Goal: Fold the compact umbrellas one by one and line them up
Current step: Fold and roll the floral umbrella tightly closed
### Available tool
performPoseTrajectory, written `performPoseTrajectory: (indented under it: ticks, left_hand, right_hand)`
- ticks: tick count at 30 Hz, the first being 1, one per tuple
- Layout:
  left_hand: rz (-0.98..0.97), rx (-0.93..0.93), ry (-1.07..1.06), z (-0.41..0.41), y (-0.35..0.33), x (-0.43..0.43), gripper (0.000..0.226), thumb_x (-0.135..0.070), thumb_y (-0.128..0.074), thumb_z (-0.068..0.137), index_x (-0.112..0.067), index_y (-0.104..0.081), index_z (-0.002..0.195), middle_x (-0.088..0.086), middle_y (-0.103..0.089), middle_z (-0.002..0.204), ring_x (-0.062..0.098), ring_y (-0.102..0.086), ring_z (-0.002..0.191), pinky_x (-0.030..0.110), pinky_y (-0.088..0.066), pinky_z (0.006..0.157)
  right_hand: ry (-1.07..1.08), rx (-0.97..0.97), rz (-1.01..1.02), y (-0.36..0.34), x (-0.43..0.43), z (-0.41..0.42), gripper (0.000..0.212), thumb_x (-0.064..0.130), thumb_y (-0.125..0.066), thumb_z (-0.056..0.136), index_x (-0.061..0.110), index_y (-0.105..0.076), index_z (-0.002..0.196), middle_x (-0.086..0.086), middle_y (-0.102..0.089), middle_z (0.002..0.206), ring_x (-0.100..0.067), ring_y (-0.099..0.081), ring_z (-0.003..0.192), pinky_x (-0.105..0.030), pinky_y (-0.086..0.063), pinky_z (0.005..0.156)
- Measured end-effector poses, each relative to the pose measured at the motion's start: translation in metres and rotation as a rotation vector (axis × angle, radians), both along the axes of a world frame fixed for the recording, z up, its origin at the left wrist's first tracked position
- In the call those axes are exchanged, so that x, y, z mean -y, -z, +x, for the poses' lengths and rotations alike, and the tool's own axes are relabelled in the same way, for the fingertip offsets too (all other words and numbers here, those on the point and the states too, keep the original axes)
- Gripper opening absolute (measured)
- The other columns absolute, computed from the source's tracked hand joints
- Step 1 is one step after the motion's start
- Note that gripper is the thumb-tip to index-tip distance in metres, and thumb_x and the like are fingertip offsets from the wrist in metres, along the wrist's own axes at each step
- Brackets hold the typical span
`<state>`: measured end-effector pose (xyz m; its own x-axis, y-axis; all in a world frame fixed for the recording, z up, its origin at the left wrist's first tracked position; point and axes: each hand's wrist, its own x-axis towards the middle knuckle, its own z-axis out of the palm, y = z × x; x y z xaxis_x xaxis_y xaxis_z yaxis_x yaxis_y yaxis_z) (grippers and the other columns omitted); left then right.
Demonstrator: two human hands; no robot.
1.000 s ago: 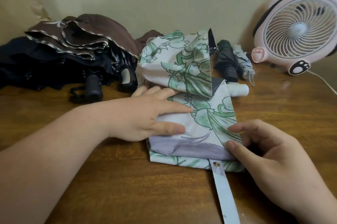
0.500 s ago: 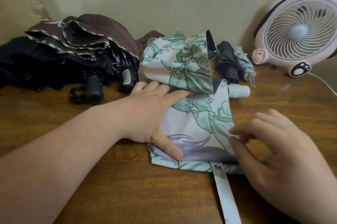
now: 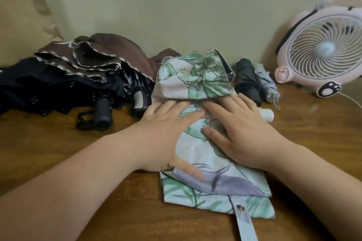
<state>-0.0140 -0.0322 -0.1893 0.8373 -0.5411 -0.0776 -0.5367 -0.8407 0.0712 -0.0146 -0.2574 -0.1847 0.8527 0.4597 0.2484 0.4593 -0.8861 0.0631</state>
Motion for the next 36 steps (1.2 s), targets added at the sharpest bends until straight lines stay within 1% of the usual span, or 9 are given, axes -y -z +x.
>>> performPoseTrajectory:
  ticks: [3, 6, 10, 13, 20, 28, 31, 33, 36]
  left_hand:
    - [0.055, -0.067, 0.016, -0.004, -0.001, -0.003, 0.131, -0.106, -0.046, 0.048, -0.061, 0.031, 0.144, -0.020, 0.037, 0.160, 0.015, 0.036, 0.149, 0.049, 0.022, 0.121]
    - [0.083, -0.100, 0.038, -0.012, -0.006, -0.003, 0.129, -0.105, -0.049, 0.049, -0.066, 0.034, 0.139, -0.024, 0.044, 0.155, 0.011, 0.041, 0.145, 0.047, 0.025, 0.119]
    - [0.045, -0.088, 0.074, -0.018, -0.006, -0.003, 0.103, -0.104, -0.024, 0.065, -0.064, 0.030, 0.143, -0.025, 0.045, 0.154, 0.008, 0.042, 0.145, 0.040, 0.028, 0.117]
    - [0.037, -0.062, 0.052, -0.017, -0.005, -0.003, 0.092, -0.100, -0.009, 0.070, -0.063, 0.028, 0.144, -0.022, 0.034, 0.160, 0.003, 0.034, 0.146, 0.033, 0.027, 0.115]
    - [0.155, -0.035, 0.035, -0.020, -0.010, 0.000, 0.134, -0.101, -0.042, 0.054, -0.035, 0.015, 0.155, -0.021, 0.008, 0.151, 0.006, 0.011, 0.143, 0.036, 0.017, 0.120]
    - [0.084, -0.027, 0.083, -0.019, -0.009, -0.010, 0.138, -0.103, -0.043, 0.049, -0.033, -0.005, 0.161, -0.023, -0.004, 0.143, 0.003, 0.002, 0.139, 0.031, 0.006, 0.120]
    - [-0.243, -0.055, 0.060, -0.018, -0.008, -0.015, 0.100, -0.097, -0.054, 0.060, -0.045, -0.046, 0.145, -0.025, -0.031, 0.140, -0.003, -0.021, 0.135, 0.019, -0.012, 0.117]
    - [-0.584, -0.004, -0.048, -0.015, -0.007, -0.015, 0.053, -0.080, -0.067, 0.071, -0.040, -0.072, 0.106, -0.028, -0.055, 0.120, -0.009, -0.046, 0.121, 0.014, -0.035, 0.106]
    - [-0.904, 0.234, -0.250, -0.012, -0.004, -0.013, 0.023, -0.042, -0.081, 0.079, -0.027, -0.063, 0.076, -0.016, -0.068, 0.096, -0.001, -0.064, 0.096, 0.020, -0.052, 0.084]
  right_hand:
    - [0.002, -0.073, -0.012, 0.009, 0.010, 0.000, 0.077, 0.076, -0.018, 0.093, 0.034, -0.024, 0.157, 0.009, -0.029, 0.158, -0.016, -0.021, 0.151, -0.053, -0.012, 0.125]
    - [-0.019, -0.053, 0.036, 0.002, 0.012, -0.001, 0.076, 0.075, -0.028, 0.092, 0.030, -0.035, 0.152, 0.007, -0.041, 0.150, -0.019, -0.033, 0.144, -0.054, -0.021, 0.122]
    - [-0.097, 0.122, 0.179, -0.008, 0.014, -0.003, 0.052, 0.053, -0.052, 0.091, 0.021, -0.062, 0.131, -0.001, -0.065, 0.119, -0.028, -0.056, 0.109, -0.047, -0.048, 0.094]
    - [-0.147, 0.237, 0.263, -0.007, 0.010, -0.009, 0.031, 0.039, -0.059, 0.092, 0.016, -0.071, 0.108, -0.004, -0.067, 0.088, -0.027, -0.054, 0.085, -0.044, -0.050, 0.075]
    - [-0.249, 0.014, 0.088, 0.010, -0.007, -0.017, 0.069, 0.056, -0.053, 0.096, 0.017, -0.043, 0.152, -0.002, -0.049, 0.150, -0.027, -0.045, 0.137, -0.044, -0.036, 0.113]
    - [-0.253, -0.059, 0.070, 0.023, -0.014, -0.031, 0.087, 0.068, -0.029, 0.100, 0.009, -0.015, 0.162, -0.010, -0.029, 0.164, -0.020, -0.018, 0.150, -0.030, -0.006, 0.124]
    - [-0.279, -0.091, 0.027, 0.024, -0.013, -0.031, 0.087, 0.070, -0.023, 0.101, 0.010, -0.009, 0.163, -0.007, -0.016, 0.169, -0.018, -0.003, 0.156, -0.036, -0.002, 0.126]
    - [-0.282, -0.086, 0.004, 0.020, -0.014, -0.030, 0.086, 0.071, -0.023, 0.101, 0.014, -0.010, 0.163, -0.004, -0.010, 0.170, -0.016, 0.002, 0.157, -0.039, -0.003, 0.127]
    - [-0.269, -0.090, 0.001, 0.014, -0.016, -0.029, 0.081, 0.072, -0.026, 0.099, 0.021, -0.018, 0.162, -0.003, -0.014, 0.169, -0.018, -0.003, 0.156, -0.037, -0.002, 0.126]
